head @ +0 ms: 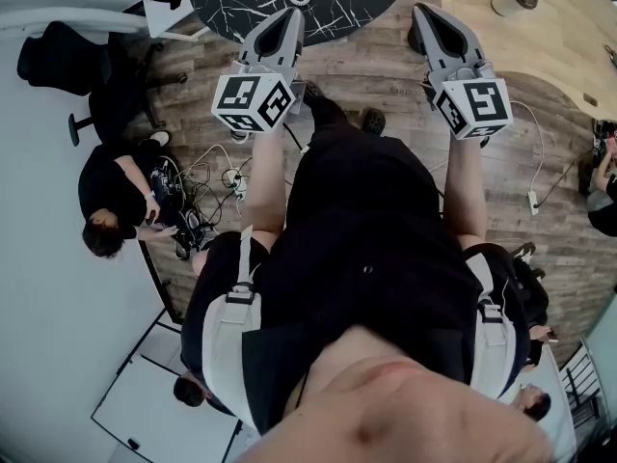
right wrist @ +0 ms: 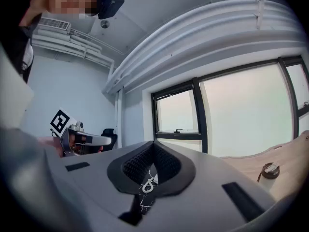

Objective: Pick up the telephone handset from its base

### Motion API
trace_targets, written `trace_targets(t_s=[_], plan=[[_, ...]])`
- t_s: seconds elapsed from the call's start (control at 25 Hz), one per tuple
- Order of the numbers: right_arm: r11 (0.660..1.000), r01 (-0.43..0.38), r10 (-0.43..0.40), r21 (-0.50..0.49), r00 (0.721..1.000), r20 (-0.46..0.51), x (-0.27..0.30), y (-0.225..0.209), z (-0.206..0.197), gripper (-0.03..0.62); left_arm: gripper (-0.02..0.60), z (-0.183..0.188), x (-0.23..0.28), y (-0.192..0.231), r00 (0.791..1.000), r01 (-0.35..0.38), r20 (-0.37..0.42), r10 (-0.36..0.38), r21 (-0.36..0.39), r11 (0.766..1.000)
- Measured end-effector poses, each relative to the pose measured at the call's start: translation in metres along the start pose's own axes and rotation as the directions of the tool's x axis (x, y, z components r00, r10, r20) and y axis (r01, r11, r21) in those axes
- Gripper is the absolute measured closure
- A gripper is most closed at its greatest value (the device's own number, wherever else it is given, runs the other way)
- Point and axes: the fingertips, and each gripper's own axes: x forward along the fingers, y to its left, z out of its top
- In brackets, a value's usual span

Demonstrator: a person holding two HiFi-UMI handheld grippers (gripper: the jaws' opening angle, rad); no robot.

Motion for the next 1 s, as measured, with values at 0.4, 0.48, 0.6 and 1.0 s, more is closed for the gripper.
trace_targets(t_s=[0.4,0.48,0.6,1.0], plan=[[0.999,-0.037,0.037,-0.001,0.999,-0.003,0.001,0.01,-0.003,0.565,0.568,-0.005,-0.003,-0.003,1.0,-0.006,-0.006,0.006,-0.001,1.0],[0.999,-0.042,0.042,0.0,0.999,0.0,0.0,0.011,-0.005,0.565,0.568,-0.007,-0.002,-0.006,1.0,-0.007,-0.011,0.007,-0.001,1.0],[0.999,-0.031,0.031,-0.028,0.999,-0.009,-0.003,0.011,-0.009,0.565,0.568,-0.01,-0.002,-0.011,1.0,-0.006,-0.016,0.006,0.005,1.0],[1.0,0.005,-0.004,0.017,1.0,-0.01,0.002,-0.001,-0.018,0.565,0.566,-0.02,0.004,-0.003,0.998,-0.034,-0.046,0.036,0.04,0.999]])
